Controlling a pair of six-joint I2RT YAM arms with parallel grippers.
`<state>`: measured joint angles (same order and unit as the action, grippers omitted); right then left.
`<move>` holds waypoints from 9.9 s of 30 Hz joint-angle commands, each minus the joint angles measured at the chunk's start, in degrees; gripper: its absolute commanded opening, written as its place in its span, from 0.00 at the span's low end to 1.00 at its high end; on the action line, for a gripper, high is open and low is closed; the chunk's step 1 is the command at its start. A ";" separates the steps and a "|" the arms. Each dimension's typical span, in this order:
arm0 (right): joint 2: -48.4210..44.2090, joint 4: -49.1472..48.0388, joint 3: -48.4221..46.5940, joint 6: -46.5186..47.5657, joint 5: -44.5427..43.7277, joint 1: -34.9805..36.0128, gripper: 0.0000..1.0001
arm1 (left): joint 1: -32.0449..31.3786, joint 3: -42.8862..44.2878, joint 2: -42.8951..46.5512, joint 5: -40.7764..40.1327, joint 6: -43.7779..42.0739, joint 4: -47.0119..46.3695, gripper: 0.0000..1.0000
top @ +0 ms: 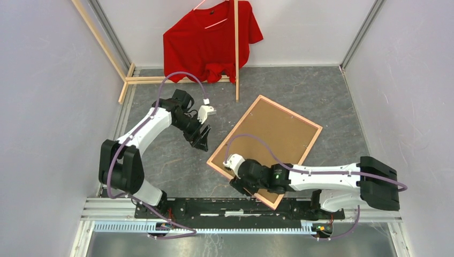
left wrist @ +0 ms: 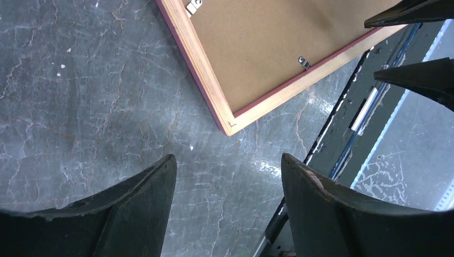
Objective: Put the photo into the frame
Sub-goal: Turn over the photo frame at the center of the board, then reset both arms
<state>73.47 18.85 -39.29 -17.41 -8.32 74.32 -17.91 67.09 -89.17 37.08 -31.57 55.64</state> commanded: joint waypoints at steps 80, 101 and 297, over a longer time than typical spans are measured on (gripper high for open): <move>-2.76 -0.48 -28.19 14.39 23.32 -18.91 0.94 | -7.41 -24.81 44.52 -14.60 -66.59 -26.16 0.02; -46.40 -11.23 7.43 38.32 29.10 -19.11 0.98 | -6.87 -15.61 44.51 -16.44 -51.65 -16.01 0.02; -2.96 -26.12 3.01 -4.88 -5.80 -72.87 0.98 | 21.77 -9.04 -1.09 -19.49 15.35 -41.93 1.00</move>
<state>74.06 11.42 -46.11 -28.97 -2.07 5.23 0.73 60.75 -88.25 15.33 -23.24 25.80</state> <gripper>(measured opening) 0.979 0.994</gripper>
